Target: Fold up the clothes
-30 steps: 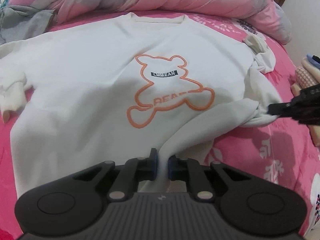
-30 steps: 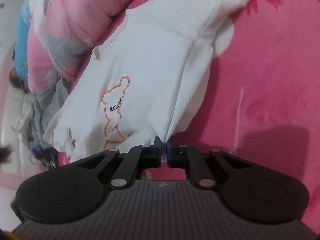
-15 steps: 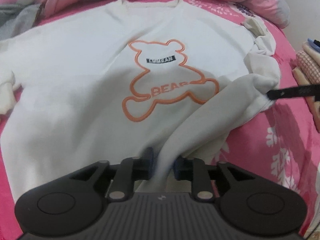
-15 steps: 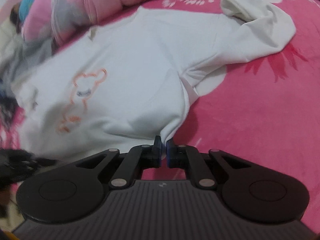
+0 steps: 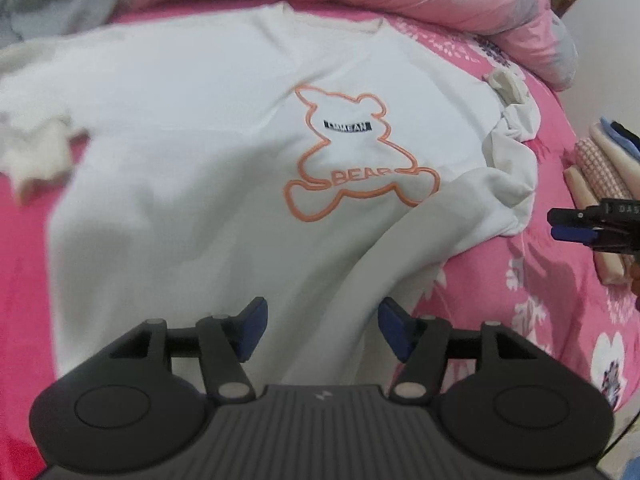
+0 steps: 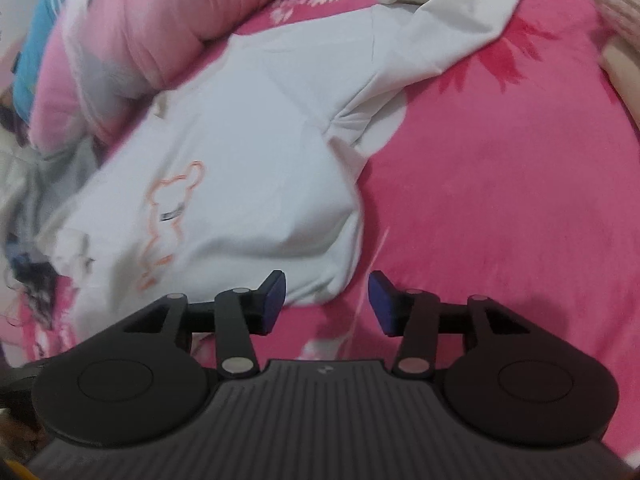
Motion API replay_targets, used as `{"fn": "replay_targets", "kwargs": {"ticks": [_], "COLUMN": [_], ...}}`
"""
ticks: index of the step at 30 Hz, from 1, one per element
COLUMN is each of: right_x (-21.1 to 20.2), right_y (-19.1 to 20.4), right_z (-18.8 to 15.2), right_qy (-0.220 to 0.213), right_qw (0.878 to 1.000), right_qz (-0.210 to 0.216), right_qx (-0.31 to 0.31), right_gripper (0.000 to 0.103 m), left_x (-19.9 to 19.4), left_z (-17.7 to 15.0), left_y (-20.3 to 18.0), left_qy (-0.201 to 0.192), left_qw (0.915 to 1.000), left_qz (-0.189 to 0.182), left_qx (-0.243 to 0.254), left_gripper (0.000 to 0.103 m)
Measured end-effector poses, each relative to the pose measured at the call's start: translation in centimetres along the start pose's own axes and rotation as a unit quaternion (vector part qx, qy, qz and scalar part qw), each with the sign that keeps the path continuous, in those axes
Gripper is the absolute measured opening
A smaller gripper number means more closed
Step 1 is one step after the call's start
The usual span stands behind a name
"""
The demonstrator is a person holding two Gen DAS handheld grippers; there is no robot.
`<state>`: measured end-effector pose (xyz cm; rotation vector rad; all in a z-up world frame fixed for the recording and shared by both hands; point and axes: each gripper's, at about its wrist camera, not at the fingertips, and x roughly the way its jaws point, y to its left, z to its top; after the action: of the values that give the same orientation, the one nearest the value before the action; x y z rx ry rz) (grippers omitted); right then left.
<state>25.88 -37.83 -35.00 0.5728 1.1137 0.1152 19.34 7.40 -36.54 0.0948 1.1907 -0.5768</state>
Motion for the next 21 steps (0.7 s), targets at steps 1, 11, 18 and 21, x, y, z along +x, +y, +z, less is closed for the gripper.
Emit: {"fn": "replay_targets", "kwargs": {"ticks": [1, 11, 18, 21], "right_x": [-0.3, 5.7, 9.0, 9.9], "right_y": [0.4, 5.2, 6.2, 6.2], "right_z": [-0.7, -3.9, -3.2, -3.1], "right_qy": [0.001, 0.08, 0.087, 0.087], "right_qw": [1.0, 0.993, 0.993, 0.992], "right_qz": [0.014, 0.087, 0.081, 0.088], "right_qx": [0.008, 0.021, 0.025, 0.032], "right_gripper": [0.045, 0.041, 0.037, 0.037], "left_x": [-0.8, -1.6, 2.9, 3.8], "left_z": [-0.4, -5.5, -5.3, -4.6], "left_y": [-0.4, -8.2, -9.5, -9.1], "left_qy": [-0.007, -0.013, -0.008, -0.014], "left_qw": [0.9997, 0.9796, 0.9855, 0.9872], "left_qz": [0.01, 0.015, 0.072, 0.081], "left_qx": [0.019, 0.2, 0.154, 0.137], "left_gripper": [0.061, 0.054, 0.048, 0.048]}}
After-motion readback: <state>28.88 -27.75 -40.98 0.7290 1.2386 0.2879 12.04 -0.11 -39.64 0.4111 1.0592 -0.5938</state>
